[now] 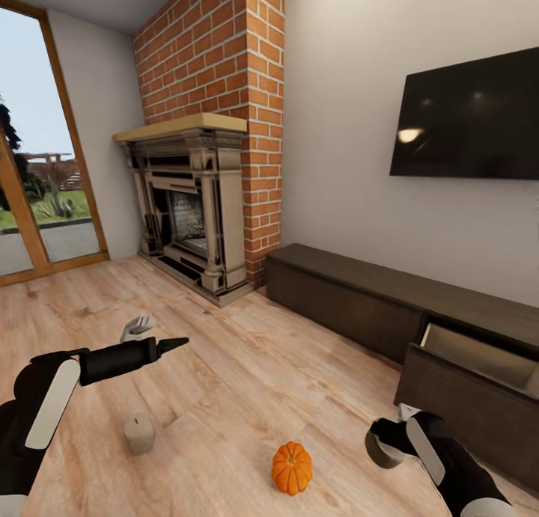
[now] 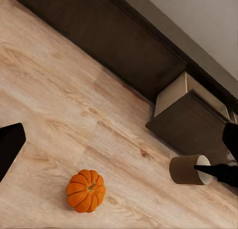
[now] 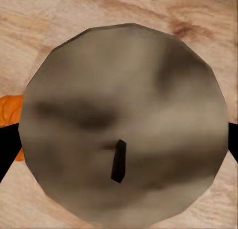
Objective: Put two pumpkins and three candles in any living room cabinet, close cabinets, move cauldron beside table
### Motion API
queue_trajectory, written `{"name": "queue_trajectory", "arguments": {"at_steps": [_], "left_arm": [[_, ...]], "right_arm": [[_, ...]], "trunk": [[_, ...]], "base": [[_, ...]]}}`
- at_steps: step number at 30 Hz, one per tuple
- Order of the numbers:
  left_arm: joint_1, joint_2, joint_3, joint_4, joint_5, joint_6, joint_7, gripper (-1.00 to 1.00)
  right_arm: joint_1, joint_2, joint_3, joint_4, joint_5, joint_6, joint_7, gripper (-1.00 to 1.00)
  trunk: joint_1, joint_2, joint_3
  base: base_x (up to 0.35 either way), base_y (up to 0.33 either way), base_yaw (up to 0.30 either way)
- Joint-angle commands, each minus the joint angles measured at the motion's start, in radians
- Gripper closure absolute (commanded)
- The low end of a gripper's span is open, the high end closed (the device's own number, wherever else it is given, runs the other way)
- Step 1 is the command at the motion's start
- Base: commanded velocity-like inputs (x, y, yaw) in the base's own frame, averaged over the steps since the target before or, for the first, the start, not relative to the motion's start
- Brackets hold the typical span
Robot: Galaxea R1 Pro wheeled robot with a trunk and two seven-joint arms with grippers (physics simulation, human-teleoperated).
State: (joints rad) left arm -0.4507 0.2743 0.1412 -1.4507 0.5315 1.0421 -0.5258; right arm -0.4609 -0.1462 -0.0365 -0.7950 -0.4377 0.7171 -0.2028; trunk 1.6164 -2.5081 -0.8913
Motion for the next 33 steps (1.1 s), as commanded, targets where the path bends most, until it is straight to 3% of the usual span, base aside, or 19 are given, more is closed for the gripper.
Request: {"name": "queue_trajectory", "arguments": {"at_steps": [1, 11, 14, 24, 27, 33], "left_arm": [[-0.001, 0.0, 0.001, 0.001, -0.004, 0.005, 0.005, -1.0], [-0.015, 0.012, 0.0, 0.009, -0.005, 0.005, 0.071, -1.0], [-0.021, 0.014, 0.0, 0.011, -0.006, 0.005, 0.147, -1.0], [-0.025, 0.004, -0.012, 0.027, -0.006, 0.005, 0.554, -1.0], [-0.025, 0.001, -0.013, 0.026, -0.006, 0.005, 0.616, -1.0], [-0.025, 0.0, -0.012, 0.017, -0.002, 0.005, 0.652, -1.0]], "right_arm": [[0.0, -0.003, 0.0, -0.002, -0.015, 0.004, -0.009, 1.0], [0.001, -0.019, -0.002, -0.004, -0.01, 0.007, -0.009, 1.0], [0.001, -0.019, -0.001, -0.004, -0.009, 0.006, -0.009, 1.0], [0.001, -0.018, 0.007, -0.004, -0.009, 0.003, -0.008, 1.0], [0.001, -0.018, 0.007, -0.004, -0.009, 0.0, -0.006, 1.0], [0.001, -0.018, 0.008, -0.004, -0.009, -0.004, -0.003, 1.0]], "trunk": [[-0.001, 0.0, 0.003], [-0.005, 0.002, 0.041], [-0.006, 0.003, 0.053], [-0.011, 0.005, 0.092], [-0.012, 0.006, 0.103], [-0.012, 0.006, 0.105]], "base": [[0.0, 0.0, 0.0], [0.0, 0.0, 0.0], [0.0, 0.0, 0.0], [0.0, 0.0, 0.0], [0.0, 0.0, 0.0], [0.0, 0.0, -0.027]]}}
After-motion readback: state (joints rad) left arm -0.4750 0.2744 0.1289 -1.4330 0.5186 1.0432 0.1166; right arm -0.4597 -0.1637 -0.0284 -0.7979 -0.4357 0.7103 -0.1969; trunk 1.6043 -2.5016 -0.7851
